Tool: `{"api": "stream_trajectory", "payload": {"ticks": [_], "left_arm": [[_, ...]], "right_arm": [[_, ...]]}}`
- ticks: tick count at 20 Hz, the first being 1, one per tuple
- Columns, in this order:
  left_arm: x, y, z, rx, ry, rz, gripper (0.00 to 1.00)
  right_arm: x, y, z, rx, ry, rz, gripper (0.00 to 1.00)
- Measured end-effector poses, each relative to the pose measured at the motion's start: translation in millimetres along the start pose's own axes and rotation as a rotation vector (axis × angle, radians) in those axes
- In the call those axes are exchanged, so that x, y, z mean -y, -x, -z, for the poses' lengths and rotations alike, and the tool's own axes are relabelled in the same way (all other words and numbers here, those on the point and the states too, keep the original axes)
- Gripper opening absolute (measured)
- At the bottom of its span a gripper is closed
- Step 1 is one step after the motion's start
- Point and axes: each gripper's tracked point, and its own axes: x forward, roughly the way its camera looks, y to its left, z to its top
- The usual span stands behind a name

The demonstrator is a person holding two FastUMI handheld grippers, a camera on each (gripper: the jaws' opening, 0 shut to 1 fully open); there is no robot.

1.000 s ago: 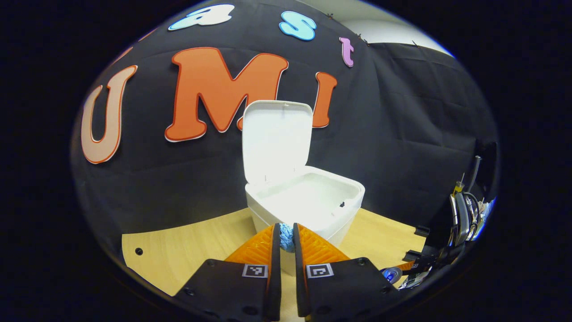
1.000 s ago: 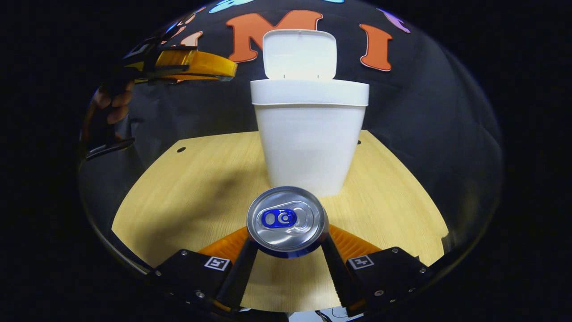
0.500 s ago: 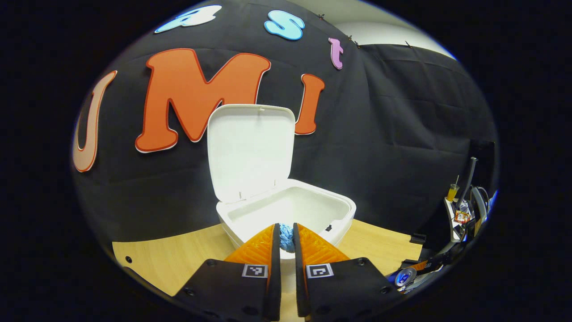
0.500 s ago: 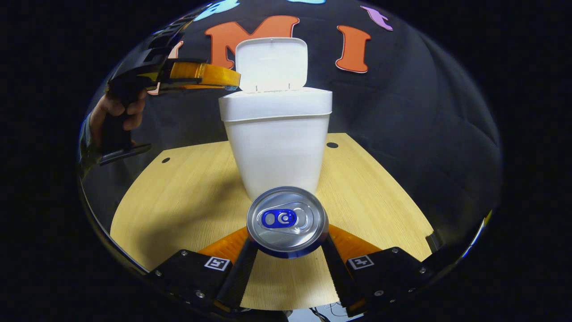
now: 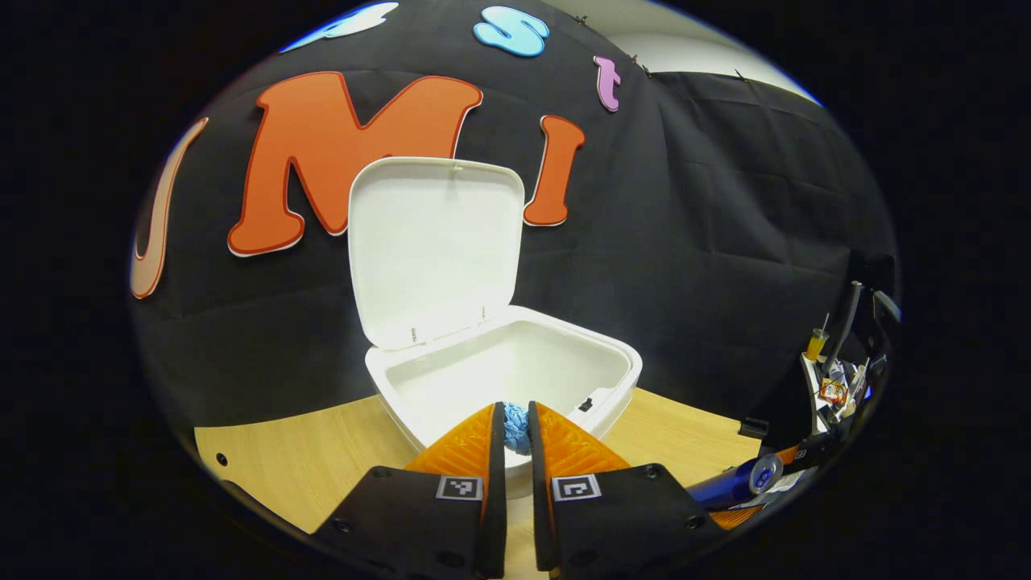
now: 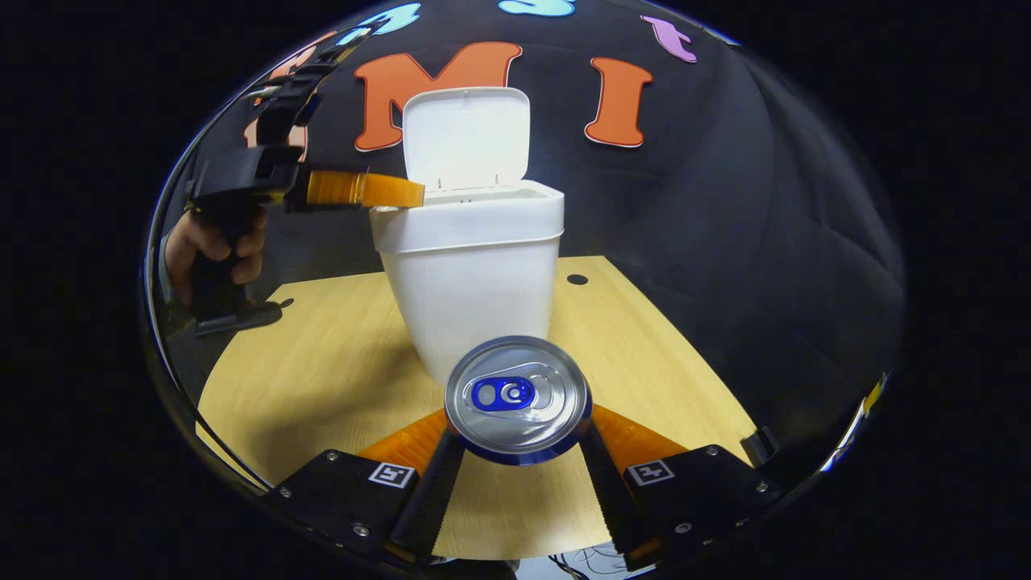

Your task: Press the lid of the desktop garbage bin to open it, pick up the crumpled paper on the desktop and throw it into the bin, then pick up the pop can on the desktop and drop it into the bin, and finally close the garbage bin lid.

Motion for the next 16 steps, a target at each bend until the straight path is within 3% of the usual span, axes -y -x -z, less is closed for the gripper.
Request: {"api": "stream_trajectory", "payload": {"ticks": [1, 3, 5, 12, 15, 16], "left_arm": [[-1.0, 0.3, 0.0, 0.002, 0.005, -0.004, 0.17], [-4.1, 0.6, 1.9, -0.002, 0.004, -0.014, 0.19], [-6.1, 3.0, 1.2, 0.002, -0.006, -0.019, 0.22], [-10.2, 7.4, -2.0, 0.01, -0.037, -0.053, 0.34], [-6.9, 13.6, -1.5, 0.015, -0.035, -0.05, 0.67], [-6.0, 15.5, -1.6, 0.017, -0.033, -0.049, 0.69]], "right_arm": [[3.7, 1.7, -7.4, 0.013, -0.002, 0.003, 0.81], [9.8, 4.5, -23.9, 0.047, -0.004, 0.009, 0.76], [18.0, 7.2, -40.7, 0.081, 0.003, 0.02, 0.81], [29.0, 9.6, -102.3, 0.182, 0.047, 0.029, 0.8], [26.1, 7.4, -127.5, 0.215, 0.052, 0.015, 0.81], [27.1, 7.0, -132.8, 0.226, 0.059, 0.016, 0.81]]}}
